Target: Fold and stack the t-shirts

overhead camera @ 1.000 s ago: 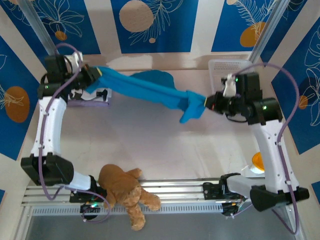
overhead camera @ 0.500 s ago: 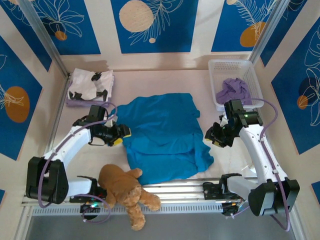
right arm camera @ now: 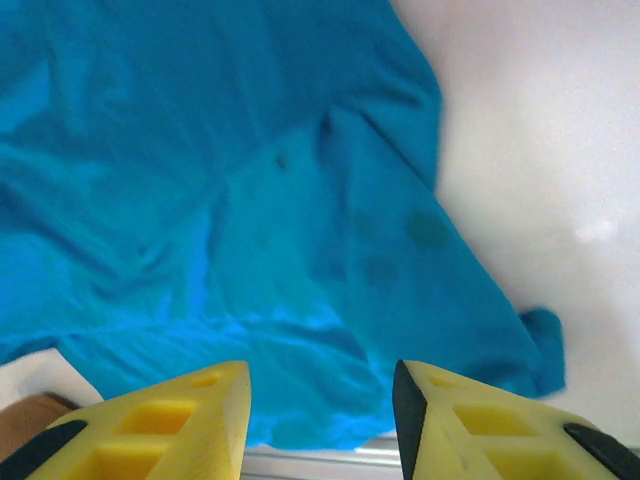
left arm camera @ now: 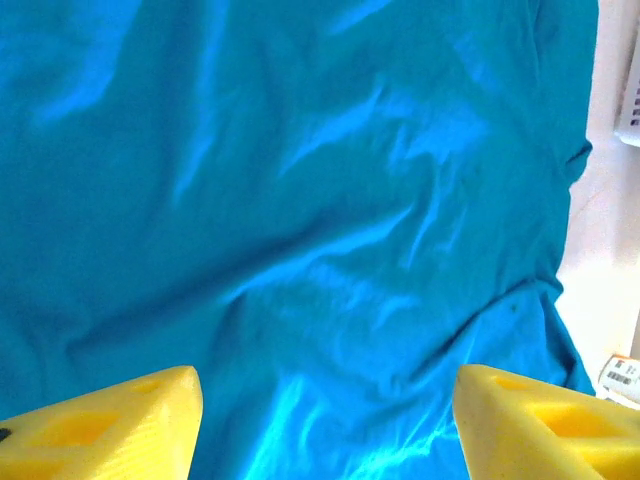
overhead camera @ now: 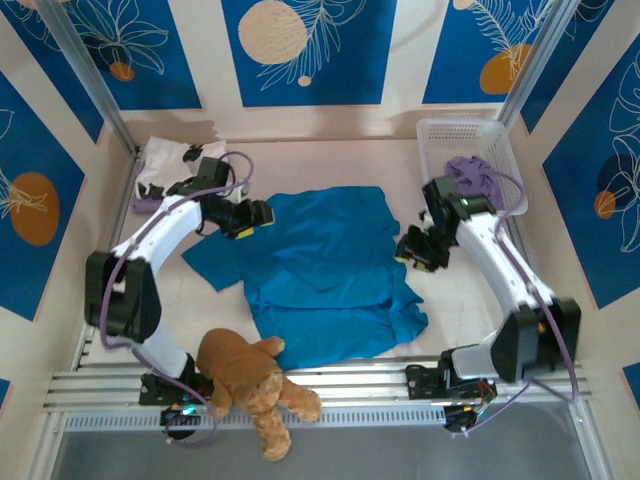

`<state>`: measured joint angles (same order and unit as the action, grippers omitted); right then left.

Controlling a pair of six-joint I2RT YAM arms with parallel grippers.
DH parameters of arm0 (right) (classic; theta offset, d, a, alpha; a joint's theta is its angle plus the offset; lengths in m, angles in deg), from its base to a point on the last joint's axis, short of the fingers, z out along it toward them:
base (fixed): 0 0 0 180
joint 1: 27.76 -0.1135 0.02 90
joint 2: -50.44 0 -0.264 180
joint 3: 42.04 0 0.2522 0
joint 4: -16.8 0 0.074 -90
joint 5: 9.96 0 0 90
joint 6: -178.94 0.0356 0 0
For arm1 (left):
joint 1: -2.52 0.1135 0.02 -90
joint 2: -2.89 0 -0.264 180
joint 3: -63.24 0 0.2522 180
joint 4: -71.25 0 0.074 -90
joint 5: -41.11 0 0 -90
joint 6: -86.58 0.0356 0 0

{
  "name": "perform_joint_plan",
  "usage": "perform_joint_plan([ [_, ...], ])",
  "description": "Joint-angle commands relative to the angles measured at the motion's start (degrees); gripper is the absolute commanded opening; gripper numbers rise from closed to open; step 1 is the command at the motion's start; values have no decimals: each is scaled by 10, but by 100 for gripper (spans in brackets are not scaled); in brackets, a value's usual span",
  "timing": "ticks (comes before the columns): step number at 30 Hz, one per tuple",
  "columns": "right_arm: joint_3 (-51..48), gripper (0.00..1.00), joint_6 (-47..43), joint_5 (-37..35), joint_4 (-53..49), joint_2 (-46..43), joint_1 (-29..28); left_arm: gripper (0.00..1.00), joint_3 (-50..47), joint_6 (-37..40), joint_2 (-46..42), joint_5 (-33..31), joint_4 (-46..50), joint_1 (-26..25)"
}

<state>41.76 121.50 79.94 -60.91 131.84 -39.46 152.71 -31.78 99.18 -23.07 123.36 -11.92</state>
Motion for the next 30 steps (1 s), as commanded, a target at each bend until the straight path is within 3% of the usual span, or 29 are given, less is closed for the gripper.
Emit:
perform_joint_plan([
  [1, 112, 44, -17, -30, 35, 112, -20, 67, 44, -1, 32, 2, -1, -8],
  [6, 330, 44, -63, -59, -28, 328, -4, 69, 71, 3, 52, -4, 10, -8],
  [14, 608, 45, -97, -75, -91, 563, 22, 70, 96, 26, 76, -21, 46, -5],
  [22, 675, 39, -114, -11, -71, 642, 27, 71, 114, 37, 94, -21, 58, 10],
  [24, 678, 32, -113, 18, -61, 646, 30, 71, 115, 38, 93, -17, 57, 15],
  [29, 683, 0, -104, 42, -52, 627, 32, 71, 115, 43, 80, -15, 63, 30],
  [30, 684, 0, -104, 37, -52, 616, 30, 71, 114, 44, 76, -14, 65, 33],
])
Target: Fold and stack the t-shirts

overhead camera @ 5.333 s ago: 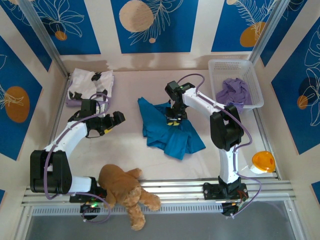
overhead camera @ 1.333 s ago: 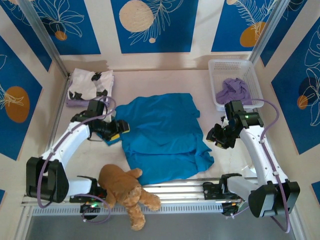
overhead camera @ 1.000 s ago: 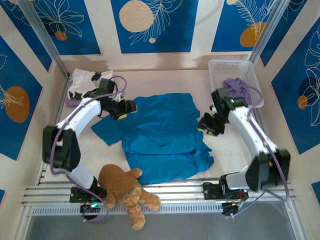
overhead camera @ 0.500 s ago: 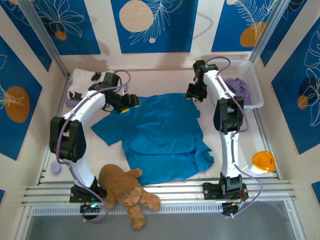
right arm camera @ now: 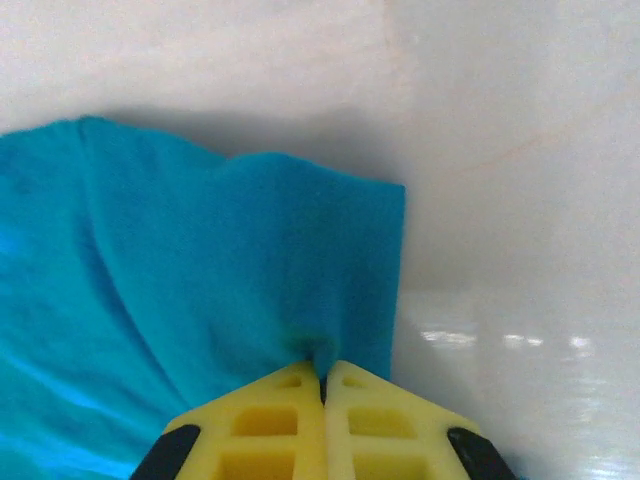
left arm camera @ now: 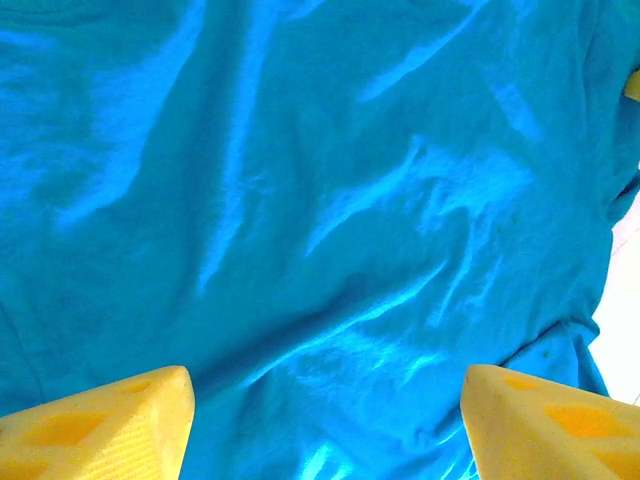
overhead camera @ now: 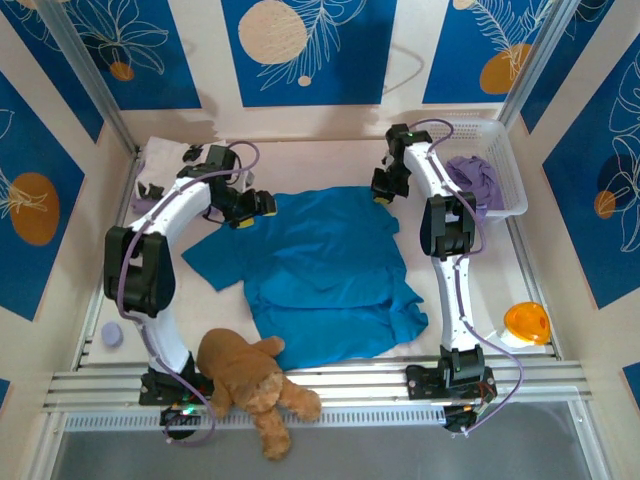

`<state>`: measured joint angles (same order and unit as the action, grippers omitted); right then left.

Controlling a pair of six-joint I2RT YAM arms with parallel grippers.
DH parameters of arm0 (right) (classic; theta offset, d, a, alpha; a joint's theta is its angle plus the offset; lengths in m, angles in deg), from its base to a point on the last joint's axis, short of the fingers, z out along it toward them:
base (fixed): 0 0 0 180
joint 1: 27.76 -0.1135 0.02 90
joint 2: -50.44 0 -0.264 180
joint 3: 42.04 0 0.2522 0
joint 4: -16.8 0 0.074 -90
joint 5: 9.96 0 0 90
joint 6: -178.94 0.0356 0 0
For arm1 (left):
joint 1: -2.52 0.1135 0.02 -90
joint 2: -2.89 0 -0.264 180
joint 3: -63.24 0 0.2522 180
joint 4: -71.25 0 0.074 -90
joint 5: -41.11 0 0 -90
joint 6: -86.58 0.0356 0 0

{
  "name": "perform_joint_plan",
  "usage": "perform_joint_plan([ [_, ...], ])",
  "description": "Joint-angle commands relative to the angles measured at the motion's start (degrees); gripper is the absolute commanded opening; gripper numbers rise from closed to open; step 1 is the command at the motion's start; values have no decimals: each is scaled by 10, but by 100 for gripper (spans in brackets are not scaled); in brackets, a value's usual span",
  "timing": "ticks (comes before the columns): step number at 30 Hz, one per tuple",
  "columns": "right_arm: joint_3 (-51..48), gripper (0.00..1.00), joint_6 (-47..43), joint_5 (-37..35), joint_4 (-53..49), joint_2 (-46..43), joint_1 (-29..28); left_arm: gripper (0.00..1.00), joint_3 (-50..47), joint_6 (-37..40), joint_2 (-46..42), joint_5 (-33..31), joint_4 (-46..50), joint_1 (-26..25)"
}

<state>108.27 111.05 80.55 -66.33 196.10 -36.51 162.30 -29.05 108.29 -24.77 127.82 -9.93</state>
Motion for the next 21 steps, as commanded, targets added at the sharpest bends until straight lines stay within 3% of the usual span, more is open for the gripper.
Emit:
perform_joint_plan([
  [1, 21, 0, -2, 24, 0, -39, -1, 71, 17, 18, -20, 4, 21, 18],
  [5, 36, 0, -19, -19, -4, -113, -8, 71, 17, 26, -42, 10, 27, 38],
  [12, 76, 0, -41, 3, 34, -245, -33, 71, 5, 33, -105, 30, 34, 99],
  [17, 148, 0, -31, 1, -19, -256, -139, 71, -32, 32, -164, 46, 35, 156],
  [21, 48, 0, 13, -9, 0, -280, -268, 72, -87, 32, -216, 66, 34, 214],
])
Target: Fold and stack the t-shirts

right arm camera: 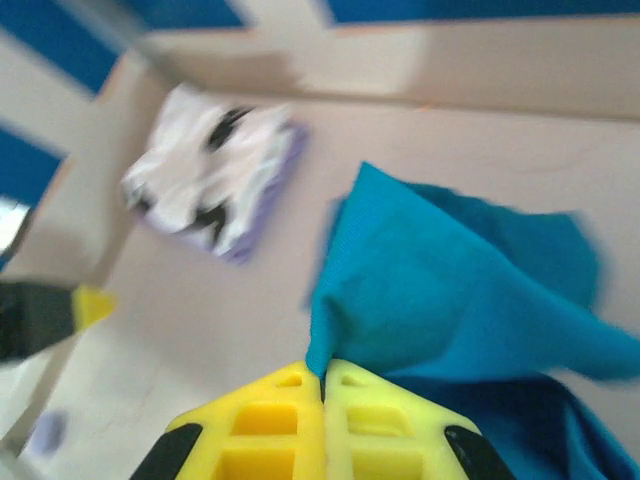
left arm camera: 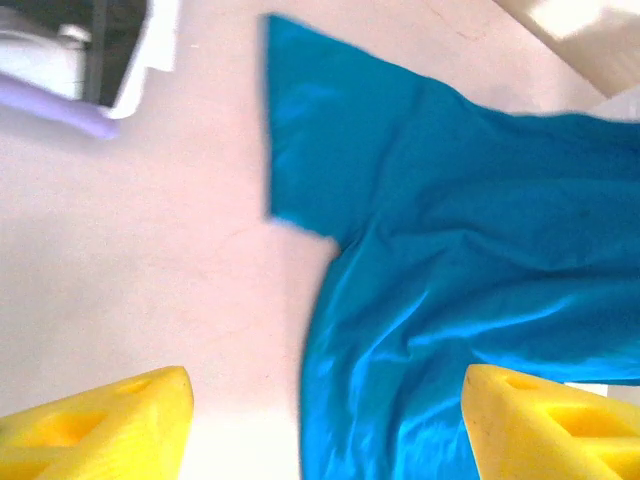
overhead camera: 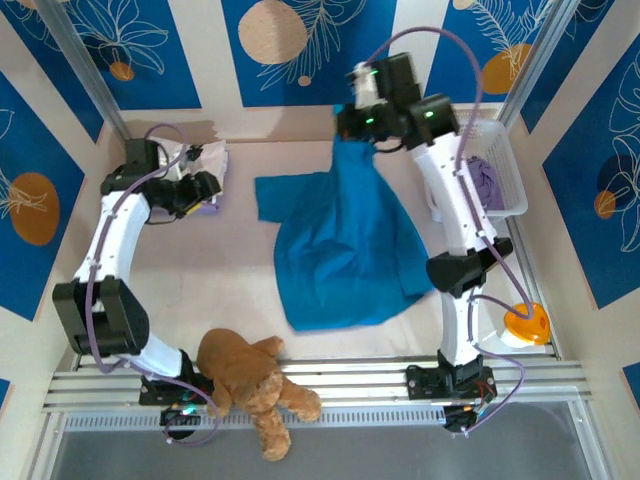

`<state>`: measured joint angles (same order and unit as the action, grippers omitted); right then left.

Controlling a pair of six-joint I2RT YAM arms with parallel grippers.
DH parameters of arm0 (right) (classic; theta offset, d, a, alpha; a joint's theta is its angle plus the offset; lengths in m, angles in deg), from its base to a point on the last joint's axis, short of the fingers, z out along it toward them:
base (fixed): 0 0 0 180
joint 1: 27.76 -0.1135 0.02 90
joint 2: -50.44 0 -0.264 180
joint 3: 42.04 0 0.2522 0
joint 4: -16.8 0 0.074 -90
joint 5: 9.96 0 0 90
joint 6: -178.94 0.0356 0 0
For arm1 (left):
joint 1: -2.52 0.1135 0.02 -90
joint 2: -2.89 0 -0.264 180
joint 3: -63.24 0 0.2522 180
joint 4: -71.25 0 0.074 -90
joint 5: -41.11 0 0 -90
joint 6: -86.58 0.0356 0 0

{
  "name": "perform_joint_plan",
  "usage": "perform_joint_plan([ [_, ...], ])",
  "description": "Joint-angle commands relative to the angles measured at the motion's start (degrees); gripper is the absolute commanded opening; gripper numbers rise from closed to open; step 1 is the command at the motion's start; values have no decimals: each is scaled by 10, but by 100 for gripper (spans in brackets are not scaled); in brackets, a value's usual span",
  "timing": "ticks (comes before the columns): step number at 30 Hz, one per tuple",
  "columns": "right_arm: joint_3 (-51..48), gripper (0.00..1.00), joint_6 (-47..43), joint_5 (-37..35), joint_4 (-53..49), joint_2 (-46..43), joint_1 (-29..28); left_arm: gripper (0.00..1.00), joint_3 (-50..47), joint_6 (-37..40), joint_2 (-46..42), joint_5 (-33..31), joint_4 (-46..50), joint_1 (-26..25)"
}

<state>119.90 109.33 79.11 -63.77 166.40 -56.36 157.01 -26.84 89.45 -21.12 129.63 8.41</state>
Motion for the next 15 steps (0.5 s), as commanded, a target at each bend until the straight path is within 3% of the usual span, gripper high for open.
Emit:
perform_joint_plan([
  [1, -105, 0, 45, 10, -6, 10, -96, 72, -48, 11, -39, 33, 17, 43],
  [2, -145, 0, 65, 22, 22, 6, -131, 72, -66, 12, -52, 38, 16, 57],
  [3, -182, 7, 81, 47, 49, 6, -160, 72, -85, 13, -64, 42, 16, 71],
  [5, -212, 36, 114, 63, 63, 17, -204, 73, -118, 16, -82, 49, 15, 92],
  [6, -219, 42, 124, 55, 57, 23, -222, 73, -133, 20, -90, 47, 17, 98],
  [10, -278, 47, 139, 9, 42, -1, -247, 71, -173, 37, -111, 43, 15, 93],
  [15, -442, 48, 173, -23, 63, -111, -213, 71, -192, 46, -124, -23, 13, 13],
])
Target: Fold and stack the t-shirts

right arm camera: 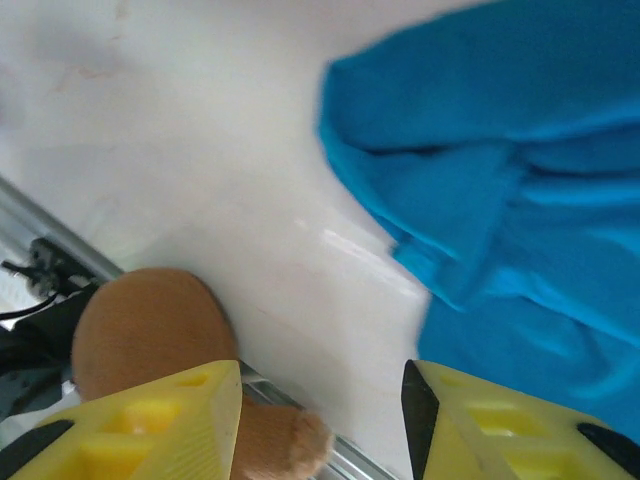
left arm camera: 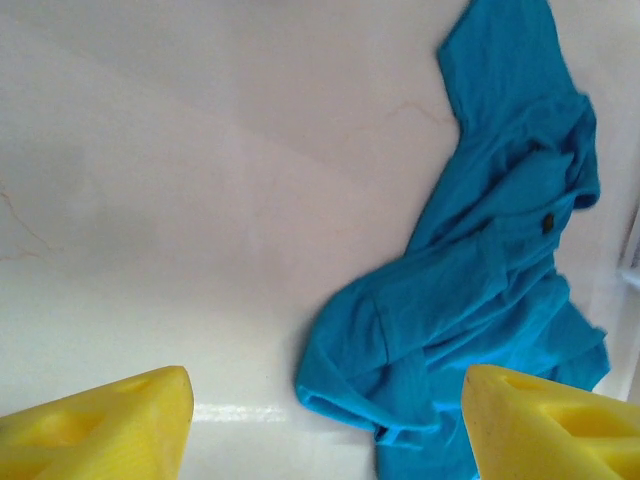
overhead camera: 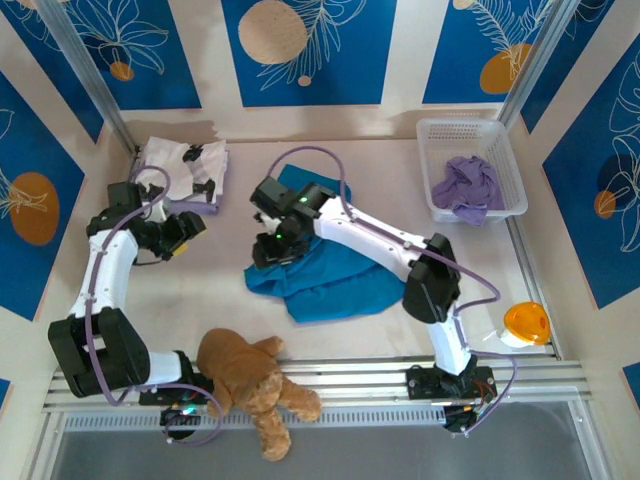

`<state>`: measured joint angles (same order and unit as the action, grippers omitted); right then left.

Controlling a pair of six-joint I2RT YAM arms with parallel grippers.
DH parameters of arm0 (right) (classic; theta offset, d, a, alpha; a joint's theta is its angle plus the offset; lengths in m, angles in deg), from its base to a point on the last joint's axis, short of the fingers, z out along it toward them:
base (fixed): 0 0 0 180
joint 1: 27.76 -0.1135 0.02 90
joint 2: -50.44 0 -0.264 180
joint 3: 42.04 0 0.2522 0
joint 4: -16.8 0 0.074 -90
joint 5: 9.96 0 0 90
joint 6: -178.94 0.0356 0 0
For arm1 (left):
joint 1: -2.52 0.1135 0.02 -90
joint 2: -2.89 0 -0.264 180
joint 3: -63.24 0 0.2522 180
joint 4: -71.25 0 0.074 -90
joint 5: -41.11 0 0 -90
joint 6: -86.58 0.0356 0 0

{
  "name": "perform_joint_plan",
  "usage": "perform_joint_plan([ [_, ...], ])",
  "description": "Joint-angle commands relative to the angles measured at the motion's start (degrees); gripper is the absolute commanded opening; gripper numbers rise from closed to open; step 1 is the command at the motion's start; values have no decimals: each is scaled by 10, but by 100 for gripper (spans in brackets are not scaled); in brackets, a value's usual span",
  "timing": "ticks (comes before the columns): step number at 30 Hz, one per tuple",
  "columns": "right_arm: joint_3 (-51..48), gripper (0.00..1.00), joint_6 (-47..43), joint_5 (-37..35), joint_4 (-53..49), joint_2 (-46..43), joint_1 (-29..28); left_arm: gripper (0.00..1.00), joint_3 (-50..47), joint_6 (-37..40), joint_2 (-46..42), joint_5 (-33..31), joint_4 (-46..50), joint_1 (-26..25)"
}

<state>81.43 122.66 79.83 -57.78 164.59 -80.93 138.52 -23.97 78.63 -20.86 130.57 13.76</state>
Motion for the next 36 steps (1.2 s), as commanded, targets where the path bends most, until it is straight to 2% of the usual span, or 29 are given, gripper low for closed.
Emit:
perform_joint_plan([
  [1, -89, 48, 47, -30, 7, -113, 45, 71, -10, 14, -11, -35, 2, -62],
  [6, -274, 48, 88, -41, 22, -233, 126, 69, -13, -1, 51, -101, -1, -196],
  [9, -359, 48, 97, -35, 29, -303, 180, 67, -17, -16, 92, -116, -6, -251],
  [14, -444, 48, 87, -21, 29, -399, 260, 67, -18, -34, 148, -132, -22, -329],
  [19, -485, 48, 68, -1, 20, -455, 327, 63, -9, -47, 184, -135, -39, -375],
  [22, -500, 48, 58, 10, 18, -472, 352, 64, 9, -50, 186, -169, -28, -399],
  [27, -513, 48, 50, 19, 17, -479, 371, 66, 43, -38, 194, -238, 6, -436],
  [32, -519, 48, 49, 23, 23, -479, 375, 68, 63, -30, 227, -260, 23, -465],
  [36, -521, 48, 46, 25, 22, -480, 381, 62, 77, -30, 251, -267, 26, -481],
])
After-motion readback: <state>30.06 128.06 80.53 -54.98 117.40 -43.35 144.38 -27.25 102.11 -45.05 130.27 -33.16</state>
